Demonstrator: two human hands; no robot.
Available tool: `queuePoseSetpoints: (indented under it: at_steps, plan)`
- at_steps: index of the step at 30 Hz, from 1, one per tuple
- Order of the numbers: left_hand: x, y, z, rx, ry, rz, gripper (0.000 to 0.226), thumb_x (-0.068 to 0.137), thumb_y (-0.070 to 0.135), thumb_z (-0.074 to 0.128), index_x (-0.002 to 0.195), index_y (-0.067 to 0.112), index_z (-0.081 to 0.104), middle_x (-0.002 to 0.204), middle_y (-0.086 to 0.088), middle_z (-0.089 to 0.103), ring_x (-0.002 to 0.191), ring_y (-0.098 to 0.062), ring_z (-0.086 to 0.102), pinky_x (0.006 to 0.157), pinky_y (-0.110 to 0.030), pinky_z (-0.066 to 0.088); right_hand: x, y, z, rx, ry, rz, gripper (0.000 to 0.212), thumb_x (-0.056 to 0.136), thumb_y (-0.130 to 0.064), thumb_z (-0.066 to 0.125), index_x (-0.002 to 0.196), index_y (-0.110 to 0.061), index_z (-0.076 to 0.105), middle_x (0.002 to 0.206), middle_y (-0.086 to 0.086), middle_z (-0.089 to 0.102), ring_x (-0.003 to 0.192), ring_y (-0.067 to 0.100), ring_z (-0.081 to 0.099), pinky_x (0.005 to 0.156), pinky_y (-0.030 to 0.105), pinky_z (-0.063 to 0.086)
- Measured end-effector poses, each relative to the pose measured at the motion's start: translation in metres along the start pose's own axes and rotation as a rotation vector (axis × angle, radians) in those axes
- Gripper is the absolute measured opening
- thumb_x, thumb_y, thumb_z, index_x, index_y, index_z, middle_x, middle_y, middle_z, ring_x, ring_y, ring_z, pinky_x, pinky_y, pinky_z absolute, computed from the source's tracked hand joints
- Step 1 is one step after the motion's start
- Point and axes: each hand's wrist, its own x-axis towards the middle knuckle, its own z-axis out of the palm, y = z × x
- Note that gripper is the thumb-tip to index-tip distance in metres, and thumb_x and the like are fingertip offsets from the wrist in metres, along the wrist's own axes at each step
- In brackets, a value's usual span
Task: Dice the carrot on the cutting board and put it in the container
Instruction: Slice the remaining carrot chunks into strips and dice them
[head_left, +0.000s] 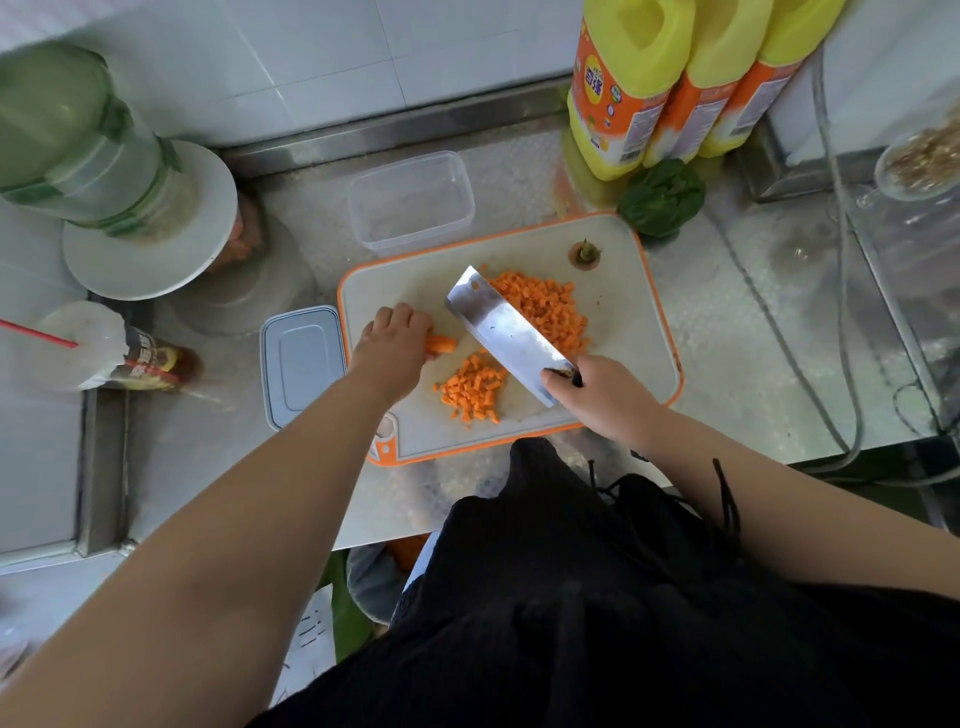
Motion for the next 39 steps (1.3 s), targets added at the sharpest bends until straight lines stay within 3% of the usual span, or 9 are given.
queuePoseSetpoints:
  at_steps: [7, 11, 16, 21, 29, 34, 37, 39]
  plan:
    - [-0.013, 0.001, 0.011, 0.038, 0.001, -0.081, 0.032, 0.100, 0.023, 0.051, 0.119, -0.003, 0.050, 0.120, -0.021, 0.049, 0.107, -0.039, 0.047, 0.085, -0.044, 0.040, 0.003, 0.003, 0.003, -0.081, -0.051, -0.058, 0.040, 0.094, -0.043, 0.047, 0.070, -0.012, 0.039, 0.059, 0.003, 0.044, 0.053, 0.019, 0.042, 0.053, 0.032, 0.029]
    - [-0.019, -0.006, 0.008, -0.197, 0.074, -0.334, 0.031, 0.102, 0.021, 0.045, 0.125, 0.000, 0.046, 0.128, -0.022, 0.045, 0.116, -0.040, 0.042, 0.096, -0.043, 0.033, 0.003, 0.000, 0.005, -0.218, -0.138, -0.113, 0.041, 0.093, -0.043, 0.046, 0.075, -0.006, 0.051, 0.067, 0.011, 0.054, 0.061, 0.024, 0.051, 0.056, 0.034, 0.034]
    - [-0.022, -0.010, -0.020, -0.574, 0.254, -0.625, 0.032, 0.103, 0.022, 0.044, 0.127, 0.001, 0.044, 0.131, -0.020, 0.045, 0.121, -0.037, 0.040, 0.098, -0.043, 0.032, 0.001, -0.012, 0.014, -0.396, -0.313, -0.174, 0.040, 0.094, -0.040, 0.044, 0.068, -0.011, 0.042, 0.062, 0.005, 0.044, 0.055, 0.021, 0.040, 0.054, 0.033, 0.030]
    - [-0.022, 0.000, -0.033, -0.680, 0.295, -0.597, 0.030, 0.103, 0.022, 0.044, 0.128, 0.006, 0.044, 0.132, -0.014, 0.045, 0.121, -0.032, 0.041, 0.099, -0.044, 0.036, 0.003, -0.022, 0.023, -0.459, -0.359, -0.165, 0.040, 0.098, -0.038, 0.041, 0.070, -0.010, 0.043, 0.064, 0.004, 0.043, 0.055, 0.020, 0.039, 0.053, 0.033, 0.027]
    - [-0.028, 0.010, -0.025, -0.702, 0.283, -0.545, 0.026, 0.100, 0.021, 0.049, 0.124, 0.009, 0.049, 0.126, -0.011, 0.048, 0.115, -0.030, 0.045, 0.093, -0.038, 0.035, 0.013, -0.007, 0.016, -0.379, -0.134, -0.001, 0.040, 0.100, -0.040, 0.035, 0.069, -0.016, 0.041, 0.067, 0.004, 0.050, 0.064, 0.022, 0.051, 0.053, 0.031, 0.035]
    - [-0.037, 0.019, -0.015, -0.733, 0.255, -0.522, 0.026, 0.098, 0.022, 0.056, 0.122, 0.013, 0.054, 0.123, -0.007, 0.051, 0.111, -0.026, 0.049, 0.086, -0.030, 0.035, 0.012, -0.006, 0.011, -0.300, -0.070, 0.082, 0.038, 0.101, -0.041, 0.032, 0.087, -0.010, 0.050, 0.071, 0.007, 0.059, 0.067, 0.024, 0.063, 0.061, 0.034, 0.049]
    - [-0.043, 0.024, -0.009, -0.741, 0.229, -0.493, 0.027, 0.096, 0.024, 0.060, 0.121, 0.015, 0.057, 0.116, -0.001, 0.053, 0.108, -0.025, 0.051, 0.086, -0.032, 0.038, 0.011, -0.006, 0.011, -0.210, -0.069, 0.078, 0.038, 0.100, -0.041, 0.034, 0.085, -0.010, 0.049, 0.073, 0.010, 0.061, 0.068, 0.027, 0.065, 0.062, 0.038, 0.050]
    - [-0.046, 0.029, -0.005, -0.724, 0.202, -0.466, 0.026, 0.093, 0.025, 0.063, 0.118, 0.018, 0.061, 0.109, 0.003, 0.053, 0.105, -0.024, 0.053, 0.085, -0.034, 0.041, 0.010, -0.006, 0.011, -0.149, -0.047, 0.072, 0.039, 0.099, -0.041, 0.038, 0.076, -0.011, 0.046, 0.065, 0.010, 0.055, 0.059, 0.024, 0.058, 0.056, 0.037, 0.044]
